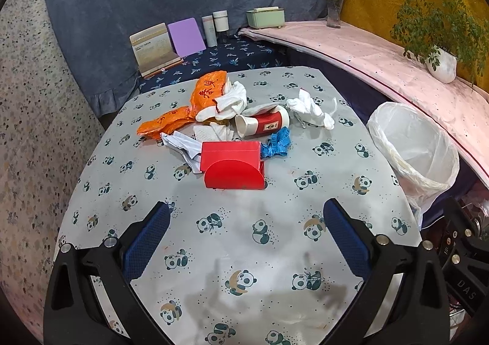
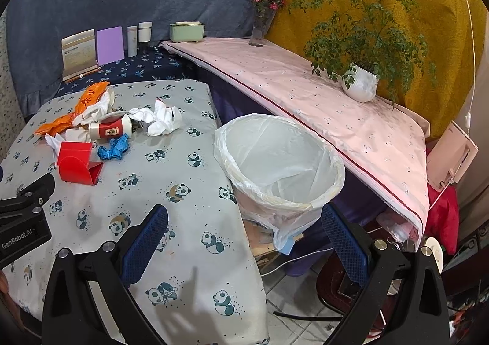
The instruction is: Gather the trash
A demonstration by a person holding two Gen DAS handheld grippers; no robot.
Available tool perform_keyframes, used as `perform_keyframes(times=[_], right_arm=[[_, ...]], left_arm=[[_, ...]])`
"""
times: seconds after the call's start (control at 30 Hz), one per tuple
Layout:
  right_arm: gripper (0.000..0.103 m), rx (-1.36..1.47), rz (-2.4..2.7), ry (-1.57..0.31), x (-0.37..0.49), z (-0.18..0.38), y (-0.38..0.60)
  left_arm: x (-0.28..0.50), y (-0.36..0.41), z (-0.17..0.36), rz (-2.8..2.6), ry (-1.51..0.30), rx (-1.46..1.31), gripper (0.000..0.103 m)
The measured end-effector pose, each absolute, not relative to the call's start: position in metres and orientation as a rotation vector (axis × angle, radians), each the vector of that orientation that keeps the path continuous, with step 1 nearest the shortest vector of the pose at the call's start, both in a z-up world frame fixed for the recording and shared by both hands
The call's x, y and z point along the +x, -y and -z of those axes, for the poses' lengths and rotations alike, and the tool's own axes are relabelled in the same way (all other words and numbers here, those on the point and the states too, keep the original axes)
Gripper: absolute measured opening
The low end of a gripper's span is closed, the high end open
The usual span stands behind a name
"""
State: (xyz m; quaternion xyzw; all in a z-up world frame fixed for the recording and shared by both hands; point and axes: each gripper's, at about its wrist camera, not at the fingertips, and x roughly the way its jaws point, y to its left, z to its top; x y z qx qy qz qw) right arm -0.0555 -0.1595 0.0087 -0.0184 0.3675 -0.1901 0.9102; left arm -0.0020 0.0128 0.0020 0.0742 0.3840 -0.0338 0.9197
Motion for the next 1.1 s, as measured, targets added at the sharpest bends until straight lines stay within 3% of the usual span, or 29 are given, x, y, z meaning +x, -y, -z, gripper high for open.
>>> perform_keyframes(times=[1.1], right_arm=[[0.096, -0.027, 0.372, -0.745, -0.0575, -0.0115, 0.1585]], left_arm=[[-0.0045, -0.0123, -0.0048, 0.06, -0.773, 0.154, 0.096]])
